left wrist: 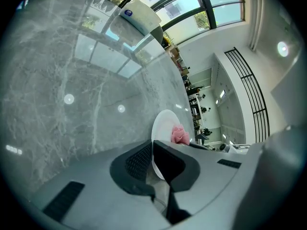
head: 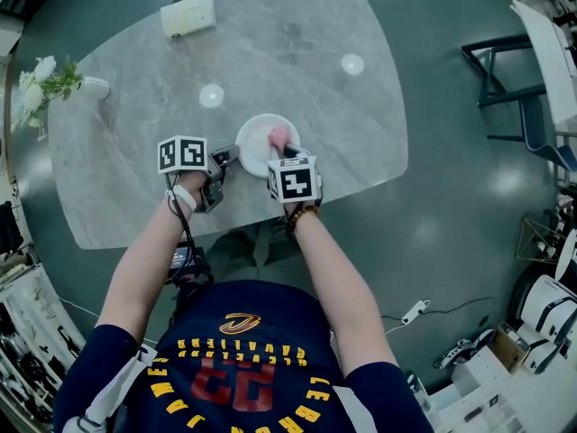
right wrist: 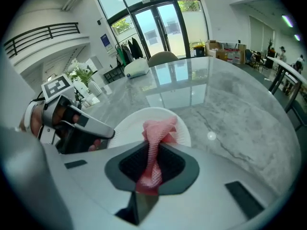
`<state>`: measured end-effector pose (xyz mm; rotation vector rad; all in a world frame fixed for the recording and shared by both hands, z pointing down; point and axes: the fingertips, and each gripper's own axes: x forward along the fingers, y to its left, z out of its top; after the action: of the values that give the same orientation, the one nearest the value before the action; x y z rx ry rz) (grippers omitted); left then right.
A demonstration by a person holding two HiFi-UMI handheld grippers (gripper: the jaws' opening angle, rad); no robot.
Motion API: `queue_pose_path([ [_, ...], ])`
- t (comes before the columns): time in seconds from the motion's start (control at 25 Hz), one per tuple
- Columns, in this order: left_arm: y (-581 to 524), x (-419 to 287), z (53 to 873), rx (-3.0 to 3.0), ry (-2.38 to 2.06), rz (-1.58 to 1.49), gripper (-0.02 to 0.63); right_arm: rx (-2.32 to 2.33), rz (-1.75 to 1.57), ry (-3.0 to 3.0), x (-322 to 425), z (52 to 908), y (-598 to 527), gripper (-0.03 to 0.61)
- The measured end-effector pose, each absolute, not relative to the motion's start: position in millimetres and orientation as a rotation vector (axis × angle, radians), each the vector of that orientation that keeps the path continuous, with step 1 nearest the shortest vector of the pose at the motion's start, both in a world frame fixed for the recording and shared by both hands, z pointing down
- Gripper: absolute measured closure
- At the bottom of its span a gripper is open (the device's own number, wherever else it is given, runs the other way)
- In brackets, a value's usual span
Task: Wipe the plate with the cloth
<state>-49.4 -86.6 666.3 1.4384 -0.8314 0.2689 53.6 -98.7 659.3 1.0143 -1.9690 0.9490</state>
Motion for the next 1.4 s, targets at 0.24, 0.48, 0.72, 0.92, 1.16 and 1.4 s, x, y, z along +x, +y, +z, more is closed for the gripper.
queue_pose_path([
  [0.24,-86,-49,668,1.437,-0.829,0.265,0.598,1.094,0.922,-1.949,87,652,-107,0.532],
  [0.48,-87,-49,666,1.436,-0.835,0.265,0.598,1.173,1.012,-1.971,99,642,-107,0.532],
  [0.72,-87,-48,666,1.440,-0.831,0.258,0.598,1.085,1.032,-2.070,49,628,-91,0.532],
  [0.92,-87,-47,666,1.436,-0.831,0.258,0.598,0.881,0.990,-2.069,-2,648,-60,0.532],
  [1.16,-87,-47,667,1.448,-0.830,0.281,0.598,0.850,0.937,-2.038,7,659,-58,0.532],
  [1.4,-86,-47,666,1.446,-0.826,0.271,0.598,1.002,0.955,-1.978,70,657,-80,0.532],
])
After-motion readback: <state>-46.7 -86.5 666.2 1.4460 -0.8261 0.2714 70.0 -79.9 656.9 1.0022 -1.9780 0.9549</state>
